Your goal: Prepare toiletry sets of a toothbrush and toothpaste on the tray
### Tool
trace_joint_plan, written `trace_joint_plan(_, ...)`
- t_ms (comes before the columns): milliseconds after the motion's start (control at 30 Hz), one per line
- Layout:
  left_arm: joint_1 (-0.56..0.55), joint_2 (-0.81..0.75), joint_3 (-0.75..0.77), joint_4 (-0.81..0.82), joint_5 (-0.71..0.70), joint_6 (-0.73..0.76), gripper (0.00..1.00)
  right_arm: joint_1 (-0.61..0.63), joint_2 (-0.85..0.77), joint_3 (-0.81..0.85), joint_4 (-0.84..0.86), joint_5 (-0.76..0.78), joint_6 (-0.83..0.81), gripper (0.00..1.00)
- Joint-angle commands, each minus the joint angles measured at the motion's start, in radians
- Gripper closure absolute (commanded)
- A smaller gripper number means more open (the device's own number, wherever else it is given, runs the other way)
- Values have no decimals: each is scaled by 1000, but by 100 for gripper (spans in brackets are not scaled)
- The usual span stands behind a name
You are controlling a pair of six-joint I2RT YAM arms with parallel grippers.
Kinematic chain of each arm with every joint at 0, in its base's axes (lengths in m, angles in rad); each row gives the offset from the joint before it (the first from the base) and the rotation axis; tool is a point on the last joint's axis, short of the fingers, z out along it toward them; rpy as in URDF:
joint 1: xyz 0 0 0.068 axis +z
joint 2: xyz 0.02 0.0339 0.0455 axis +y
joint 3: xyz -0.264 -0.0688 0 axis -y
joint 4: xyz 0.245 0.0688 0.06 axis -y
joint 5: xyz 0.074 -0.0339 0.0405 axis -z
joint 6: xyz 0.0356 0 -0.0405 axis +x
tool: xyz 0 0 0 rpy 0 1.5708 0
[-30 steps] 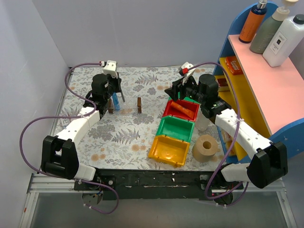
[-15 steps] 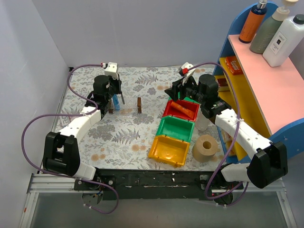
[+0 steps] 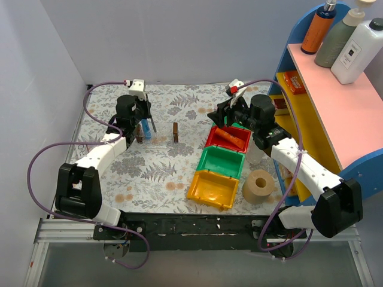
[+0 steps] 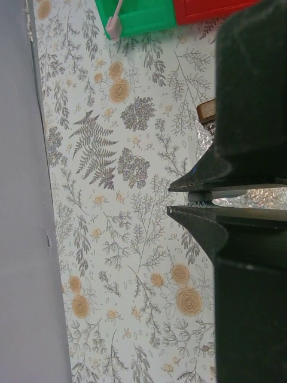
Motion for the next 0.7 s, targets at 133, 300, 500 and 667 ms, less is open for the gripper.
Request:
trace_joint_plan(133, 23, 2, -11, 32, 47, -20, 100, -4, -28, -5, 50, 6, 4, 37)
trace_joint_plan(300, 34, 14, -8, 34, 65, -26, 100, -6, -25, -4, 52, 6, 5, 36)
trace_joint_plan(500, 43, 36, 0, 32, 77, -27, 100, -4, -25, -4, 50, 7, 4, 36)
trace_joint_plan(667, 47, 45, -3, 34, 80, -29, 100, -6, -21, -4, 52, 6, 5, 36)
